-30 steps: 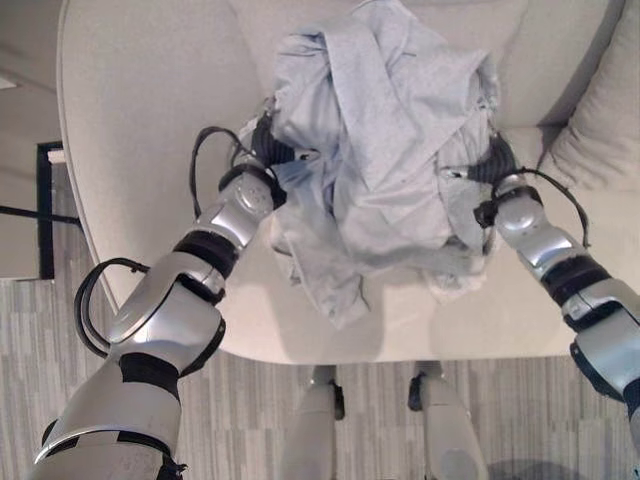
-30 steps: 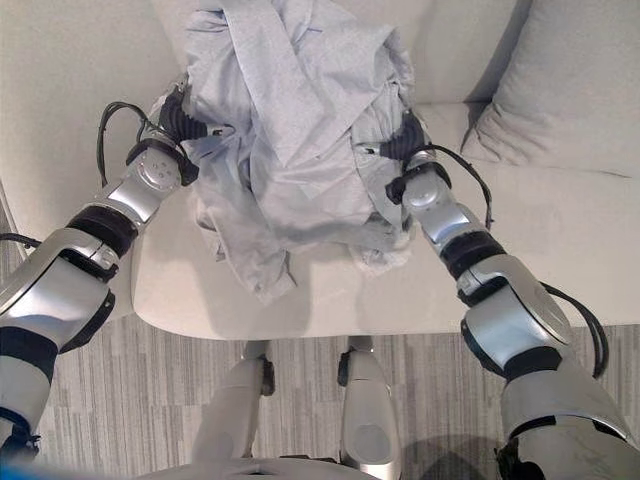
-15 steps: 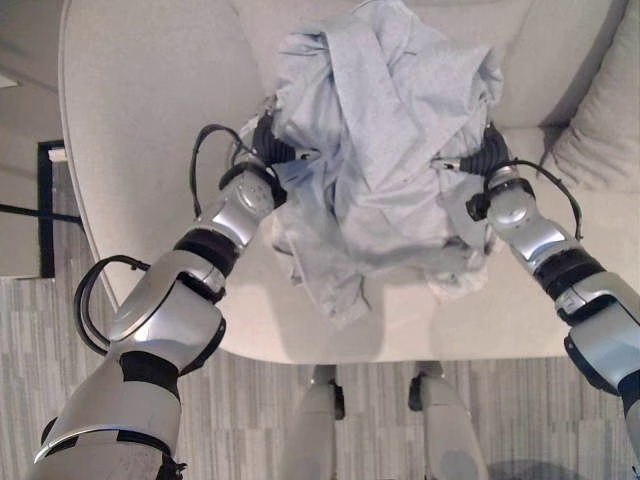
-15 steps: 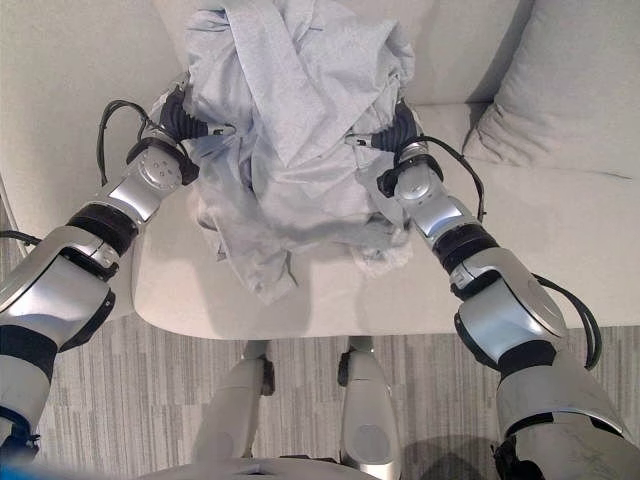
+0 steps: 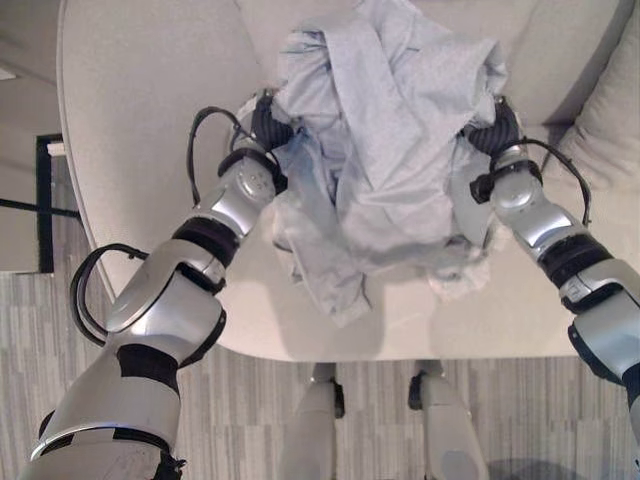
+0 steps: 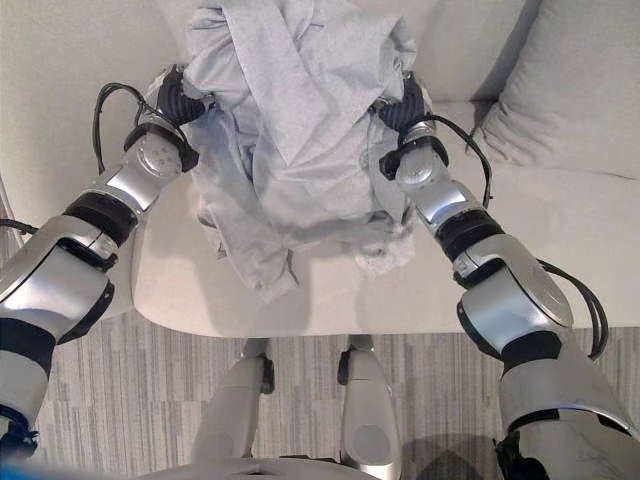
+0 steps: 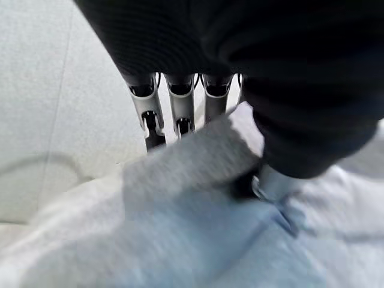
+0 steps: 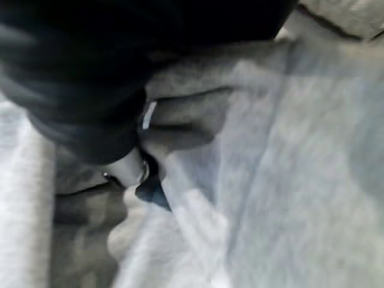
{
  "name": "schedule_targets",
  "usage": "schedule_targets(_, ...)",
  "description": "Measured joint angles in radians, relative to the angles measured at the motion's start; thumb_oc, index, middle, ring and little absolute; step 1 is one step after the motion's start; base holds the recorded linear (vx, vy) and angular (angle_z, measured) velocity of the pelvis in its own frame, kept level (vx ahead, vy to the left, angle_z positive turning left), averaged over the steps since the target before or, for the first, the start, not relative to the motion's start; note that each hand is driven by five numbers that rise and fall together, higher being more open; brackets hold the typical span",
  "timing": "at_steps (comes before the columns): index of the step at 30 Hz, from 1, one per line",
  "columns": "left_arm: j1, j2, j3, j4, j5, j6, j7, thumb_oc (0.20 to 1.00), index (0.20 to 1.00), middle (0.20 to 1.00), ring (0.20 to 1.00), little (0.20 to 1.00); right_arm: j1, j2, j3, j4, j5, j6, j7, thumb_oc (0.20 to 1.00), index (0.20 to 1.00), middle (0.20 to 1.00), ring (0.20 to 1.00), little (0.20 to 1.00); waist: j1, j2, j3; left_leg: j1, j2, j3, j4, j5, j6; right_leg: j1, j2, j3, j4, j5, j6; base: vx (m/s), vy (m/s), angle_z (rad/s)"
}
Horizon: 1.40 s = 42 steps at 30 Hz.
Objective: Hang the clothes on the sofa on the clothes rack.
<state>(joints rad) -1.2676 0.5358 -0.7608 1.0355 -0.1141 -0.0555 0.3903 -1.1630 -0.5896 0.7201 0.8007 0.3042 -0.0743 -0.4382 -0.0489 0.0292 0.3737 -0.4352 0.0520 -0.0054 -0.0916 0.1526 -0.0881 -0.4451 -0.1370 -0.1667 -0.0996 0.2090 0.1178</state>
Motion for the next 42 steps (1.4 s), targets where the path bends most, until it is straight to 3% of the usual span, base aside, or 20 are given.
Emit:
schedule_targets(13,0.000,-0.014,0.001,-0.025,0.003,0.015,0.027,0.200,0.200,0.200,0.200,0.200,0.030,-0.023,-0.058,-0.196,-0.080,0.001,-0.055,0.200,0.200,0.200,0.200,0.200,-0.001,0.000,0.000,0.002,-0.003,0.001,0.000,0.002,0.003,0.002,-0.003,0.002,0.000,0.003,-0.001,0.00,0.000,0.00)
schedule_targets(23,0.011,-0.021,0.032,-0.244,0.052,0.010,0.076,0.200,0.200,0.200,0.200,0.200,0.116,-0.026,-0.208,-0.387,-0.226,0.000,-0.121,0.200,0.200,0.200,0.200,0.200,-0.002,-0.005,0.002,0.091,-0.001,-0.002,0.000,0.001,0.002,0.094,-0.005,-0.003,0.000,0.003,-0.001,0.03,-0.018,0.01)
schedule_targets(30,0.015,-0.012,0.146,-0.389,0.100,-0.001,0.120,0.200,0.200,0.200,0.200,0.200,0.148,-0.053,-0.298,-0.503,-0.290,0.000,-0.126,0.200,0.200,0.200,0.200,0.200,-0.005,-0.013,-0.003,0.196,0.013,-0.010,-0.001,-0.016,-0.019,0.207,0.001,-0.015,0.000,-0.014,0.011,0.10,-0.047,0.03)
schedule_targets(37,-0.011,0.061,0.198,-0.492,0.138,-0.011,0.159,0.200,0.200,0.200,0.200,0.200,0.135,-0.063,-0.358,-0.583,-0.315,-0.001,-0.124,0.200,0.200,0.200,0.200,0.200,-0.003,-0.018,-0.023,0.276,0.016,-0.018,-0.001,-0.024,-0.022,0.295,0.003,-0.029,-0.001,-0.026,0.003,0.08,-0.054,0.04)
schedule_targets(42,-0.039,0.089,0.215,-0.493,0.139,-0.014,0.193,0.200,0.200,0.200,0.200,0.200,0.105,-0.063,-0.359,-0.580,-0.344,-0.002,-0.125,0.200,0.200,0.200,0.200,0.200,0.000,-0.020,-0.080,0.298,0.020,-0.033,-0.001,-0.027,-0.016,0.326,0.007,-0.046,-0.001,-0.035,0.004,0.05,-0.084,0.10)
